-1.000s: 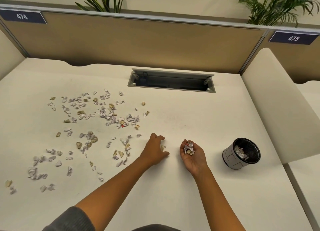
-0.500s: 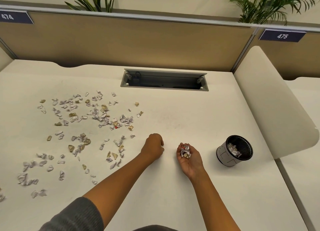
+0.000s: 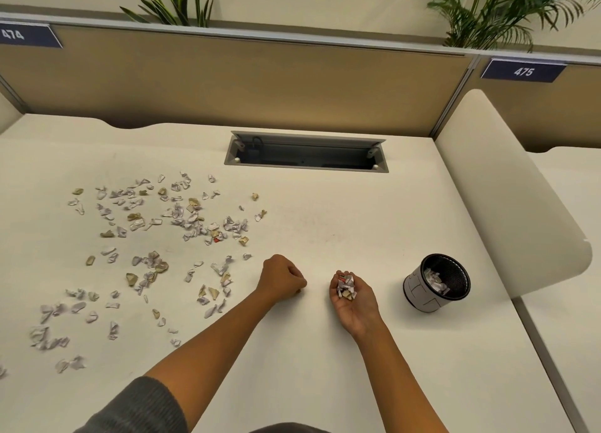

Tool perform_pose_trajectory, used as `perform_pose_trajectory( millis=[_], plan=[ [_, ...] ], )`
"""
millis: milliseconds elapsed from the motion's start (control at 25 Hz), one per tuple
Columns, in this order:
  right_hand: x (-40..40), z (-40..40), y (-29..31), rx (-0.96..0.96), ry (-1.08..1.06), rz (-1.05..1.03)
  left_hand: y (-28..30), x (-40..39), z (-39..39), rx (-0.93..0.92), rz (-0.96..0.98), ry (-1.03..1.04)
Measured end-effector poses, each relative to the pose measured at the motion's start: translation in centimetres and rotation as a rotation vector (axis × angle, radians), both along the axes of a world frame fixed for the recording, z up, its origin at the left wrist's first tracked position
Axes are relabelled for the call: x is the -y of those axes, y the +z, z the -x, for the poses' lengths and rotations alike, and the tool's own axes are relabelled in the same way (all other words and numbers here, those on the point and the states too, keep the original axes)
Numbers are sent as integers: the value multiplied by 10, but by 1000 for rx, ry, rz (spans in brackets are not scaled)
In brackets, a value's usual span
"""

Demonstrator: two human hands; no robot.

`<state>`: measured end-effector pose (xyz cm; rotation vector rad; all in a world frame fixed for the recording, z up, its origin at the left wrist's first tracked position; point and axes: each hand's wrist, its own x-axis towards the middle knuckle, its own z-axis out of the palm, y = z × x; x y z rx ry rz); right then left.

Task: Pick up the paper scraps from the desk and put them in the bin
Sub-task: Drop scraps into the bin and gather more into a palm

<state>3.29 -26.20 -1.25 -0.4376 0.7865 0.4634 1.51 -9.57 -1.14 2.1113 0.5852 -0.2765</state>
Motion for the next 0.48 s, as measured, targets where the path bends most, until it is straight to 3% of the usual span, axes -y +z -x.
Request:
perform_pose_trajectory(
  millis=[160,320,480],
  plan=[
    [-6,2,0,-5,14,3,11,-13,3,12,214,257],
    [-18,4,0,14,123,22,28,2,2,67,256,201],
    [-24,6,0,77,162,14,36,25,1,52,415,82]
  ],
)
